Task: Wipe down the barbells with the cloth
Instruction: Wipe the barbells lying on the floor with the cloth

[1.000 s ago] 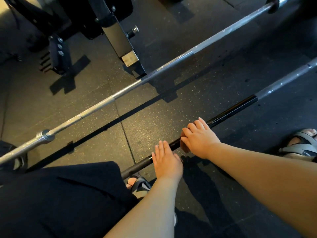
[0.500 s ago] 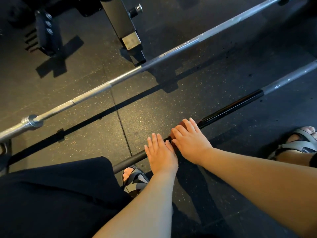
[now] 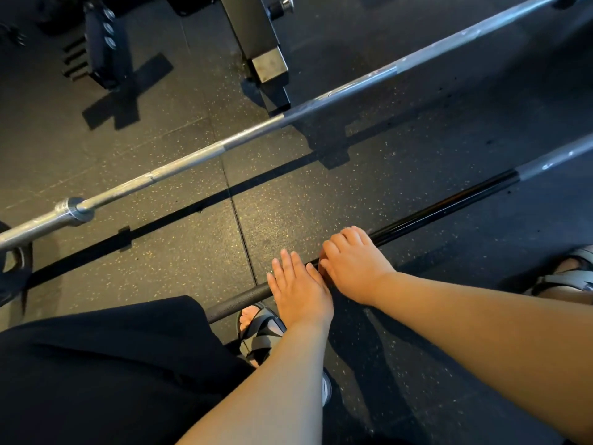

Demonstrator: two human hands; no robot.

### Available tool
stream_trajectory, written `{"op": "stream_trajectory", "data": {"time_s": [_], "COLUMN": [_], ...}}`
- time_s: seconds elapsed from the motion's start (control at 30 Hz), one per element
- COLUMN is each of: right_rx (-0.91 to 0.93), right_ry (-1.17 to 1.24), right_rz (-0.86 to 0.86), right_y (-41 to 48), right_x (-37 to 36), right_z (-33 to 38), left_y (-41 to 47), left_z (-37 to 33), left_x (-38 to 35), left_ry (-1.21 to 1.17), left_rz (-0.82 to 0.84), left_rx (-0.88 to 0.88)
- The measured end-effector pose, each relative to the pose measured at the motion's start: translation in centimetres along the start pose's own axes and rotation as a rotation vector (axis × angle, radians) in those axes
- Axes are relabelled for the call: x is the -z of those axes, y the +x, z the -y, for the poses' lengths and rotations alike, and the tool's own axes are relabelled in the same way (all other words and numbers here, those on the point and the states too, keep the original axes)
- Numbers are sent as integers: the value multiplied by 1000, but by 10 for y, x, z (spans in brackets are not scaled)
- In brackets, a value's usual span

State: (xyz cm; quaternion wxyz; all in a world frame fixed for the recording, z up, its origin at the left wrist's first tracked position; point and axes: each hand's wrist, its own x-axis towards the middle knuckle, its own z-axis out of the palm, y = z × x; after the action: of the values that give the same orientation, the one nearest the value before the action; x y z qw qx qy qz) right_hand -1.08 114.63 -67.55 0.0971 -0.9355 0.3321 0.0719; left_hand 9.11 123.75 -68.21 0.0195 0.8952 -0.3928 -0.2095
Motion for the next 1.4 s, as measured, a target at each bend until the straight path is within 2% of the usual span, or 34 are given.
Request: {"op": "stream_trajectory", "data": {"time_s": [0.17,0.27,0.33,0.4,0.53,0.63,0.73,0.83,1.1,1.27,1.4], "right_rx": [130,-13,-138,-179,27,120,74,46,149,1,-30], "right_ry": [46,-28,-67,-35,73,54,-11,-57,86,79,-3], "right_rz": [-44,-133,-88,-12,68,57,11,39,46,-10,103], "right_y": [-5,-19,-20,-14,3,9,5,2,11,-2,0], "right_x": [5,6,9,8,7,6,4,5,3,1,12], "right_z": [-22,-42,-36,-16,23,10,-13,-8,-5,-31,-15], "left_y": [3,2,1,0,0,-1,-2,-1,3,4,3], "left_z": [-6,-7,-6,-4,4,7,5,4,-10,-15,-17], "left_x": [1,1,1,-1,-4,0,1,-2,-3,-3,-3], "left_ry": [-20,-11,-18,-27,13,-34,-29,-24,-41,-37,-38], "left_rz": [20,14,5,-10,-26,-34,-35,-43,-38,-41,-43], "left_rx": [31,28,18,4,17,80,68,80,163,166,167]}}
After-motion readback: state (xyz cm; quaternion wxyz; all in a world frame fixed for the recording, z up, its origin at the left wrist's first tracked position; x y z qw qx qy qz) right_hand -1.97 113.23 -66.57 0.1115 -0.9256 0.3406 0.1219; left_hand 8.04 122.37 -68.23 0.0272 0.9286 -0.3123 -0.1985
